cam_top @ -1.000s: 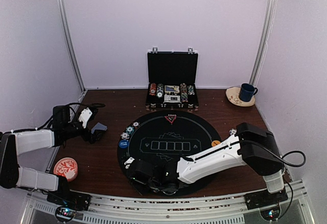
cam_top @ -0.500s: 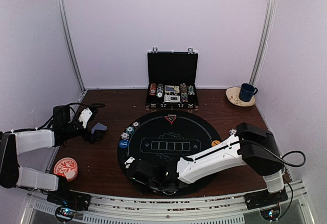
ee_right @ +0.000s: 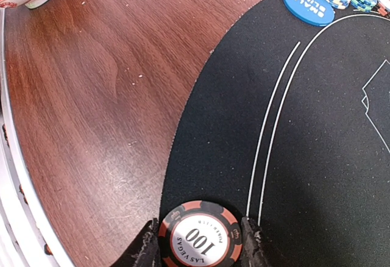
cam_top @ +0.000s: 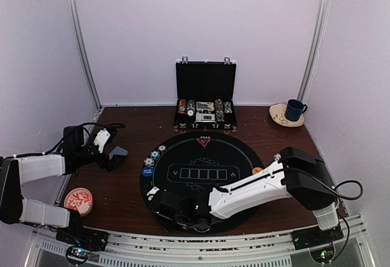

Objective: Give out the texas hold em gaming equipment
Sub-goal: Pick up the pile of poker chips from the dealer area, then pick up the poker chip from the center of the board.

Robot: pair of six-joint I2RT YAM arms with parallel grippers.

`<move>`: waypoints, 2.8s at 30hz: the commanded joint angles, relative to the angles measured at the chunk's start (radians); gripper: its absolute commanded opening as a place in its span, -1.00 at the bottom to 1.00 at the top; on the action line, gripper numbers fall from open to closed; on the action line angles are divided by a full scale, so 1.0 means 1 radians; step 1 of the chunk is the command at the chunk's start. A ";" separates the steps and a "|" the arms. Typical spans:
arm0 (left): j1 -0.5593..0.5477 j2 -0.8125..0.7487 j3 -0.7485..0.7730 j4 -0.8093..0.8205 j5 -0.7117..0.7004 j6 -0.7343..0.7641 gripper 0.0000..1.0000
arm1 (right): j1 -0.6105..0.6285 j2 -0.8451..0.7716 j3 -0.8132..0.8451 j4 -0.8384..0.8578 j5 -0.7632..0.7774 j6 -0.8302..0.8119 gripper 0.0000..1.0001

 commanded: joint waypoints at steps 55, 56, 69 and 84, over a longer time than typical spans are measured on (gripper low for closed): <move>-0.002 0.012 0.012 0.041 0.003 0.012 0.96 | -0.440 -1.267 -0.982 -0.497 0.487 0.842 0.95; -0.001 0.015 0.013 0.040 0.002 0.012 0.96 | -0.462 -1.301 -0.999 -0.496 0.477 0.832 0.93; -0.002 0.021 0.014 0.038 0.002 0.011 0.96 | -0.743 -1.222 -1.023 -0.413 0.326 0.677 0.87; -0.002 0.034 0.016 0.042 0.003 0.014 0.96 | -0.882 -0.994 -0.952 -0.277 0.211 0.449 0.81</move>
